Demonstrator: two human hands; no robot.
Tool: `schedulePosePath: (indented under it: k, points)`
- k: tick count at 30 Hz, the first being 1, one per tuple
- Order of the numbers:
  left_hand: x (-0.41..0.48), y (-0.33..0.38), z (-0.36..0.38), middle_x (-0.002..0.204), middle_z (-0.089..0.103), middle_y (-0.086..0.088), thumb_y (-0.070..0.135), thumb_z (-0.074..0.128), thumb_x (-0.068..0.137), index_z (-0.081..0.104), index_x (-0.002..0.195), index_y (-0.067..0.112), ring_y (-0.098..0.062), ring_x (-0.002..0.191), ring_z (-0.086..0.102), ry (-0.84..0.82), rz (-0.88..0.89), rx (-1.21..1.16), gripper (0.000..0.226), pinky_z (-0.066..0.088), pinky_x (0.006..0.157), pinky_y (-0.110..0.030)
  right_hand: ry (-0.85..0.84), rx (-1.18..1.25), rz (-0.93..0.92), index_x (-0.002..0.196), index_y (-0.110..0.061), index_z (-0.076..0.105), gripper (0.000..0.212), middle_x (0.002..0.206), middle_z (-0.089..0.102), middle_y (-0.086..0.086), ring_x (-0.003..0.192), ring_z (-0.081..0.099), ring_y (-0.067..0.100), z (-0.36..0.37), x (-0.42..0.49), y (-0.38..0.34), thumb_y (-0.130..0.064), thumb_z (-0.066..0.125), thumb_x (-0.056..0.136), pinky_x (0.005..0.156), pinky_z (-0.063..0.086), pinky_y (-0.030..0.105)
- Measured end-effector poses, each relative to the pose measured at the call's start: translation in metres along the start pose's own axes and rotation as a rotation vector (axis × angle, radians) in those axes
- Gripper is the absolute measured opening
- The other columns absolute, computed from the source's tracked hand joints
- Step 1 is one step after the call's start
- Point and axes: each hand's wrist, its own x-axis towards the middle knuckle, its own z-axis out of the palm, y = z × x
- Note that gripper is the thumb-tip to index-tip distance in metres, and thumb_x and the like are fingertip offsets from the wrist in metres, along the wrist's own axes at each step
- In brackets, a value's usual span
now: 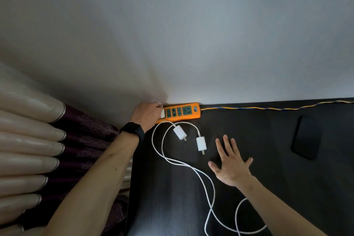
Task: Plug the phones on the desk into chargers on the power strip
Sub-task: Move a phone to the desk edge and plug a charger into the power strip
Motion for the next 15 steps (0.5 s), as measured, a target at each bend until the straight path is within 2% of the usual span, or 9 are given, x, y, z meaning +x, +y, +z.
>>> schedulePosePath:
  k: [5, 15]
  points:
    - [0.009, 0.008, 0.003, 0.132, 0.055, -0.008, 0.015, 0.042, 0.101, 0.044, 0.142, 0.007, -0.027, 0.115, 0.056, -0.052, -0.006, 0.069, 0.042, 0.051, 0.093, -0.039, 0.006, -0.004, -0.003, 0.154, -0.038, -0.021, 0.090, 0.160, -0.036, -0.010, 0.150, -0.029, 0.019, 0.001, 0.000, 0.000, -0.072, 0.035, 0.092, 0.111, 0.012, 0.078]
    - [0.014, 0.017, 0.001, 0.124, 0.054, -0.010, 0.012, 0.045, 0.101, 0.056, 0.131, 0.005, -0.024, 0.113, 0.055, -0.044, 0.108, 0.268, 0.033, 0.055, 0.084, -0.034, 0.019, 0.005, -0.003, 0.155, -0.039, -0.018, 0.088, 0.161, -0.034, -0.010, 0.150, -0.028, 0.019, -0.002, -0.001, -0.001, -0.071, 0.035, 0.093, 0.111, 0.012, 0.077]
